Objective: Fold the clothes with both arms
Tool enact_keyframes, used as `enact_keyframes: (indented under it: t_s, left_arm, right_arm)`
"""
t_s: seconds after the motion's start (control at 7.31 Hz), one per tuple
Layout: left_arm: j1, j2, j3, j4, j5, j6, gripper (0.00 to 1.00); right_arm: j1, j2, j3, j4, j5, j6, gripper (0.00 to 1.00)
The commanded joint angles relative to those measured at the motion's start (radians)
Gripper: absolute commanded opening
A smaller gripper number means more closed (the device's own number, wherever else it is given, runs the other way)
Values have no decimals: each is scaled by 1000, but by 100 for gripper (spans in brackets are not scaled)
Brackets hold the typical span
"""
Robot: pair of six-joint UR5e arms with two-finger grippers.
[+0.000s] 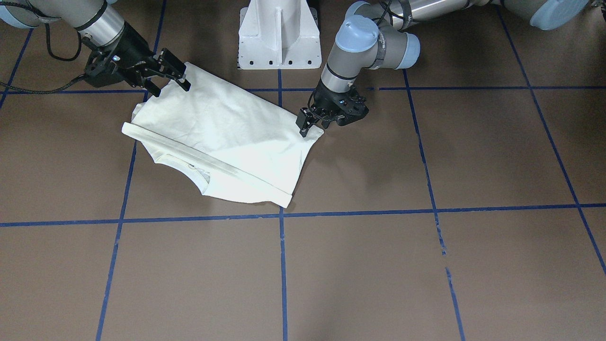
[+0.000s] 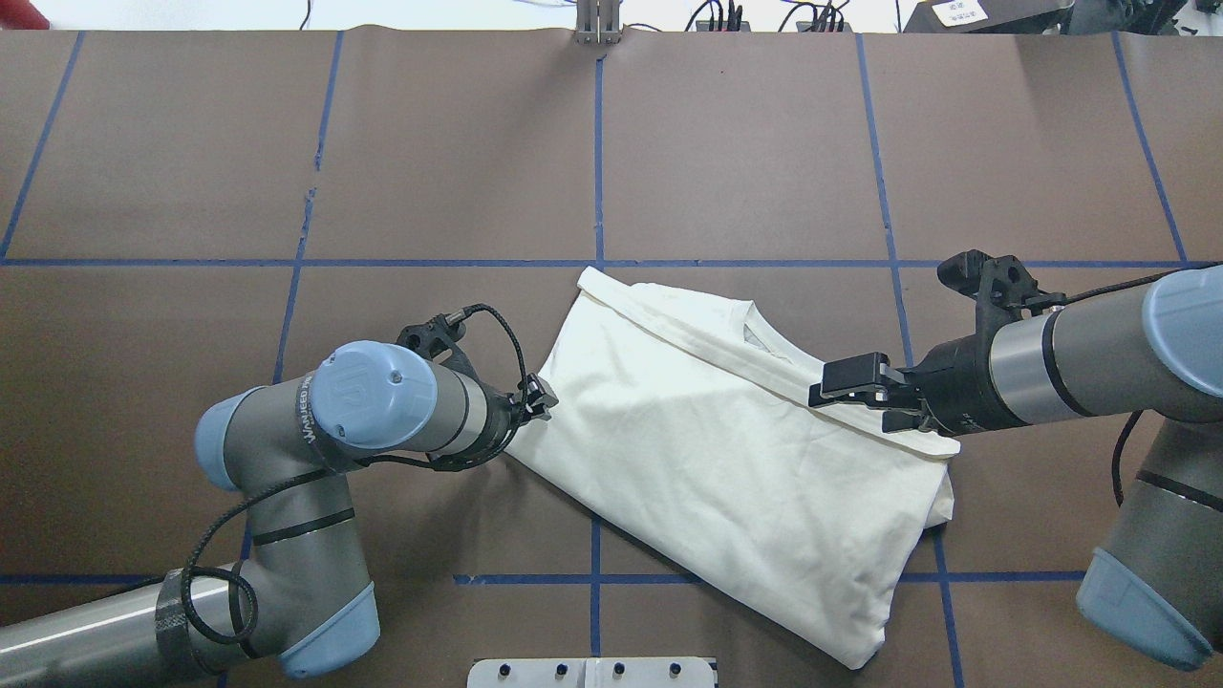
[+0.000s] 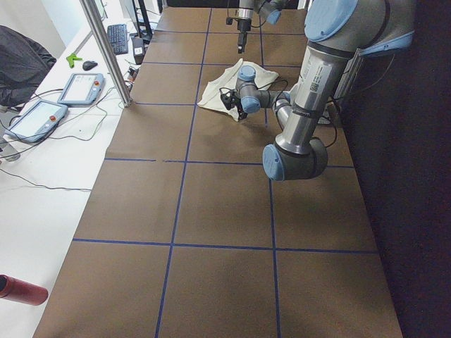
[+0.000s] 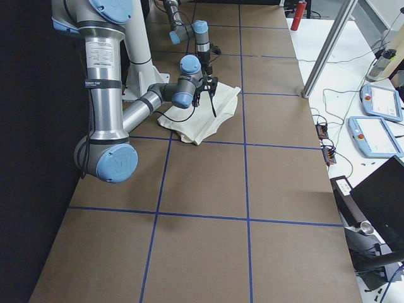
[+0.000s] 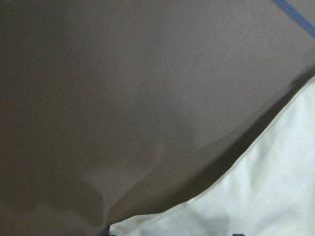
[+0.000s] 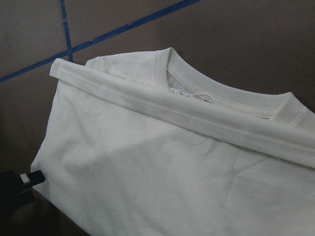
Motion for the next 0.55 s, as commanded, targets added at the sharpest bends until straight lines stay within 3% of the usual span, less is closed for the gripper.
enact_keyframes:
  t_s: [0.0,0.41]
  left_arm:
    - [6,5,6,24,3,-6,79]
    - [16,-2,12,37,5,-4,71]
  right_arm:
    - [2,7,-2,1,0,0,100]
    - [2,7,-3,1,0,3,100]
